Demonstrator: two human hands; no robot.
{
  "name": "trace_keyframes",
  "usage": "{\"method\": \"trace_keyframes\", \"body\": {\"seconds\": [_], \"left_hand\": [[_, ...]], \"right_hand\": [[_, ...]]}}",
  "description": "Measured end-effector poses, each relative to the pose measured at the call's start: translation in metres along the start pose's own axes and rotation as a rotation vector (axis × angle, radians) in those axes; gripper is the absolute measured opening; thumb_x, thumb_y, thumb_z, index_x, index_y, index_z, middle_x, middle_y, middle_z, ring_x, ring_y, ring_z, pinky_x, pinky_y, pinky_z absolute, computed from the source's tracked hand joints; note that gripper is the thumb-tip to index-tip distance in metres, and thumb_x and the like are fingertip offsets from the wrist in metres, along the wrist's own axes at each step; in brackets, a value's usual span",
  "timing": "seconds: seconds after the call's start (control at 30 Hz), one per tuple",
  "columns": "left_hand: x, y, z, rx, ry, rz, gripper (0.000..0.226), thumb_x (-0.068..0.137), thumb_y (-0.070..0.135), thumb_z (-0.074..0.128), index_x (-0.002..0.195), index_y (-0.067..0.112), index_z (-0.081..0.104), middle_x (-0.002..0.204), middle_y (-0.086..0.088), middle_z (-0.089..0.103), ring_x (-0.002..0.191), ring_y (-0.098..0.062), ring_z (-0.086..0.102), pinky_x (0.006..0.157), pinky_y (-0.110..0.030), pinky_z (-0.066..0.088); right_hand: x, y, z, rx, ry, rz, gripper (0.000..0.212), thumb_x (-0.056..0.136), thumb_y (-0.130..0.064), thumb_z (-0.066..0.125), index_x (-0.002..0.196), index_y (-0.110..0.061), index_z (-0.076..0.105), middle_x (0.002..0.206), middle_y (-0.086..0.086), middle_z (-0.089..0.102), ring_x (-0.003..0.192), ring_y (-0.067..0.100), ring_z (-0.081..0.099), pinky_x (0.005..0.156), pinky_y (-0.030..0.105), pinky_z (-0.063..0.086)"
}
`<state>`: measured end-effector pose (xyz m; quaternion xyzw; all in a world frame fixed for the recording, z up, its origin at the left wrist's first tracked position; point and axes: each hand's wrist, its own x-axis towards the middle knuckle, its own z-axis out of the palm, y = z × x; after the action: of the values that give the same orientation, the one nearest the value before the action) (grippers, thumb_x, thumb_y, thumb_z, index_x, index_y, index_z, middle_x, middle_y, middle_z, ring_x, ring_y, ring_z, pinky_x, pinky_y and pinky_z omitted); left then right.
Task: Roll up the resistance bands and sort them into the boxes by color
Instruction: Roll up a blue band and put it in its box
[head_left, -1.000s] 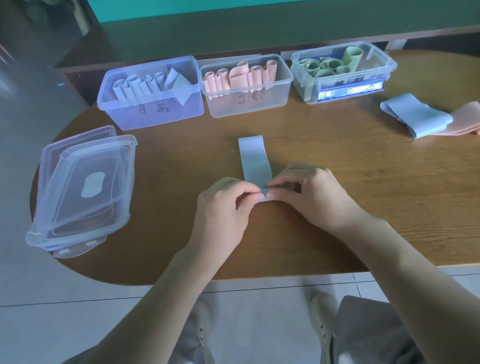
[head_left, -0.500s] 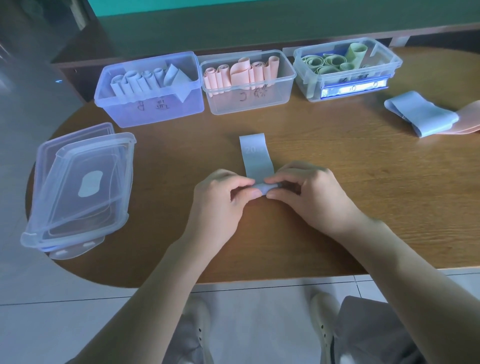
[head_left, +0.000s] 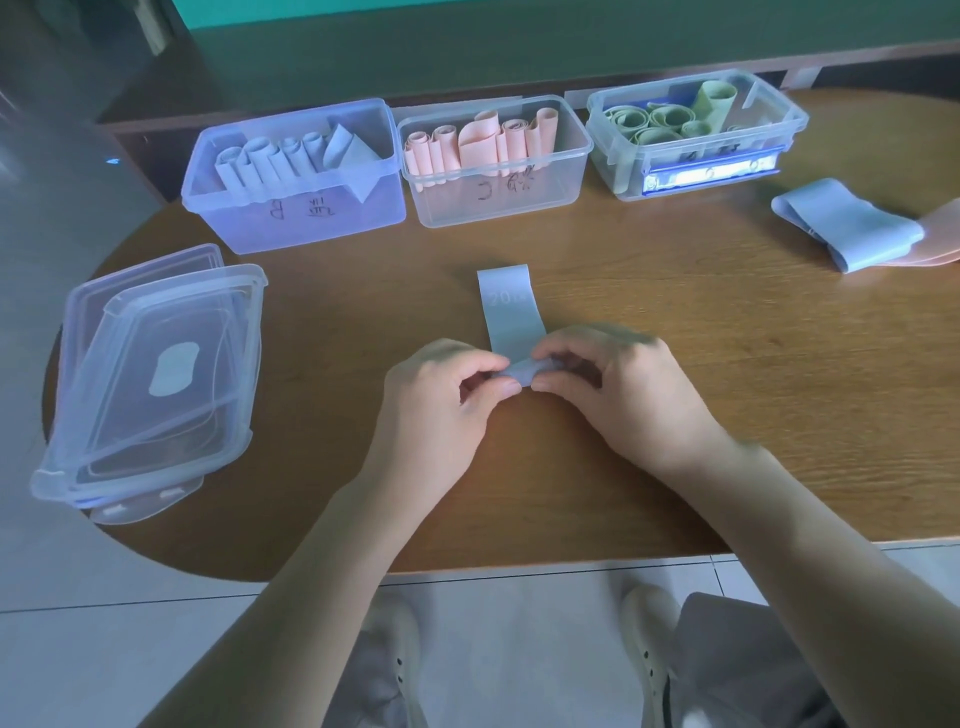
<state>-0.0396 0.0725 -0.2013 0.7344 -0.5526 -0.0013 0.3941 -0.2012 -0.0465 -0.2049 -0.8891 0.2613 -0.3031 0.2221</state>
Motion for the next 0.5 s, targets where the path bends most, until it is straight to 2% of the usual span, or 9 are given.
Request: {"method": "trace_keyframes", "body": {"seconds": [0.07, 0.13, 0.23, 0.33, 0.43, 0.5], "left_hand": [[0.002, -0.004, 0.002, 0.034, 0.004, 0.019, 0.014, 0.087, 0.024, 0.078, 0.097, 0.014, 0.081, 0.09, 0.002, 0.073, 0.081, -0.008, 0.061, 0.072, -0.011, 0.044], [0.004, -0.007, 0.006, 0.052, 0.025, 0.029, 0.014, 0.089, 0.023, 0.074, 0.098, 0.015, 0.081, 0.09, -0.001, 0.07, 0.077, -0.009, 0.06, 0.072, -0.011, 0.043], [0.006, -0.008, 0.01, 0.077, 0.077, 0.02, 0.012, 0.09, 0.02, 0.075, 0.099, 0.013, 0.08, 0.092, -0.003, 0.071, 0.08, -0.01, 0.061, 0.073, -0.015, 0.046], [0.008, -0.002, 0.01, 0.04, 0.111, 0.018, 0.013, 0.089, 0.021, 0.078, 0.099, 0.013, 0.078, 0.093, 0.003, 0.074, 0.082, -0.008, 0.064, 0.074, -0.019, 0.052], [0.012, 0.002, 0.006, -0.008, 0.047, -0.014, 0.018, 0.083, 0.026, 0.084, 0.096, 0.017, 0.078, 0.088, 0.008, 0.073, 0.083, -0.005, 0.062, 0.072, -0.013, 0.051], [0.014, 0.0, 0.005, -0.017, -0.006, -0.04, 0.022, 0.08, 0.024, 0.086, 0.099, 0.017, 0.078, 0.089, 0.008, 0.073, 0.089, -0.003, 0.061, 0.074, -0.009, 0.048]], "right_hand": [[0.0, 0.002, 0.003, -0.06, 0.002, -0.012, 0.025, 0.084, -0.026, 0.081, 0.108, -0.02, 0.075, 0.109, -0.004, 0.067, 0.096, 0.02, 0.062, 0.082, 0.038, 0.055], [0.001, 0.006, 0.007, -0.071, 0.006, -0.018, 0.029, 0.084, -0.025, 0.081, 0.111, -0.017, 0.076, 0.117, 0.004, 0.063, 0.1, 0.027, 0.062, 0.083, 0.038, 0.054], [0.003, 0.009, 0.012, -0.078, 0.042, -0.013, 0.026, 0.086, -0.023, 0.078, 0.109, -0.012, 0.077, 0.104, 0.005, 0.063, 0.092, 0.028, 0.061, 0.082, 0.035, 0.052], [0.006, 0.01, 0.015, -0.07, 0.061, 0.004, 0.024, 0.088, -0.024, 0.076, 0.108, -0.011, 0.078, 0.098, 0.005, 0.065, 0.089, 0.028, 0.06, 0.083, 0.034, 0.05], [0.008, 0.009, 0.016, -0.057, 0.059, -0.001, 0.024, 0.09, -0.025, 0.072, 0.108, -0.01, 0.078, 0.097, 0.006, 0.064, 0.088, 0.026, 0.06, 0.081, 0.032, 0.049], [0.01, 0.007, 0.015, -0.039, 0.063, 0.004, 0.026, 0.091, -0.026, 0.072, 0.109, -0.01, 0.077, 0.097, 0.006, 0.064, 0.084, 0.019, 0.059, 0.079, 0.025, 0.047]]}}
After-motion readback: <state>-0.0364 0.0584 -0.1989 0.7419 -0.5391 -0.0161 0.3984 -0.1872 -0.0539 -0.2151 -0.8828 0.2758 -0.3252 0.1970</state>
